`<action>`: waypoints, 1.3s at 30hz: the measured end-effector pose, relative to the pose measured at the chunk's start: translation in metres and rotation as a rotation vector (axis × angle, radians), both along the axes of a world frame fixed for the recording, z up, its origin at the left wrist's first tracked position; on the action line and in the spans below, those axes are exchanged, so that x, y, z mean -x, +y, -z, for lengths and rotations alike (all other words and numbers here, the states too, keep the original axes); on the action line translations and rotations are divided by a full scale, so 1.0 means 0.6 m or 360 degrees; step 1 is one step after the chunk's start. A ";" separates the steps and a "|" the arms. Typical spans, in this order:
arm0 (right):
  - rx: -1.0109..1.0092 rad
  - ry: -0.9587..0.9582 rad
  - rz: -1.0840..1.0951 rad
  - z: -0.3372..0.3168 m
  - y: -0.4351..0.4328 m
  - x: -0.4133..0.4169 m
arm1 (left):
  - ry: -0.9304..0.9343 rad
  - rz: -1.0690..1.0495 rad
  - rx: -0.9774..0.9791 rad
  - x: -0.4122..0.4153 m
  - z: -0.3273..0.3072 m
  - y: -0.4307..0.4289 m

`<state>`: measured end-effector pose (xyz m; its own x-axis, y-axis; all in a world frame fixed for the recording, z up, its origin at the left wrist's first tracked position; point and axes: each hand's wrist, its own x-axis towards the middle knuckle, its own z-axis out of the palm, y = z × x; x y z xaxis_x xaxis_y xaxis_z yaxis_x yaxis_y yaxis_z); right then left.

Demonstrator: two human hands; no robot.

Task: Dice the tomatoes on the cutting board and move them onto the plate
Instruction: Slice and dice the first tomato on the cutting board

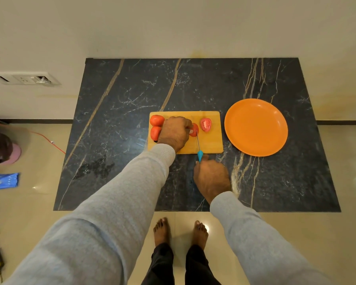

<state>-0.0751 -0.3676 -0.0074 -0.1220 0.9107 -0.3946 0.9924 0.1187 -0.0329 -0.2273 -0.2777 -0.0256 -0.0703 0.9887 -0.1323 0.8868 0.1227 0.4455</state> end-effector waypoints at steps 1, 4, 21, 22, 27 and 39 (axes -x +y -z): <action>-0.0002 0.0003 0.0007 0.000 -0.004 -0.002 | -0.0007 -0.0011 0.0007 0.000 0.000 -0.001; -0.0006 0.0062 0.0073 -0.002 -0.013 -0.008 | -0.0024 -0.0043 0.0012 0.000 0.003 -0.003; -0.0204 0.0168 0.0027 -0.024 0.070 0.029 | -0.0102 -0.0137 -0.0003 0.001 0.012 -0.010; -0.0193 0.0171 0.0034 -0.026 0.076 0.032 | -0.0100 -0.0127 -0.0002 0.002 0.011 -0.010; -0.0109 0.0136 0.0063 -0.033 0.080 0.040 | -0.0060 -0.0076 0.0012 -0.001 0.006 -0.009; 0.0051 0.0051 0.0061 -0.022 0.013 0.021 | -0.0077 -0.0091 0.0009 0.002 0.002 -0.014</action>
<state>-0.0879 -0.3596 0.0057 -0.1004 0.9019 -0.4200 0.9945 0.0790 -0.0680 -0.2286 -0.2859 -0.0267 -0.1198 0.9825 -0.1424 0.8557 0.1750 0.4870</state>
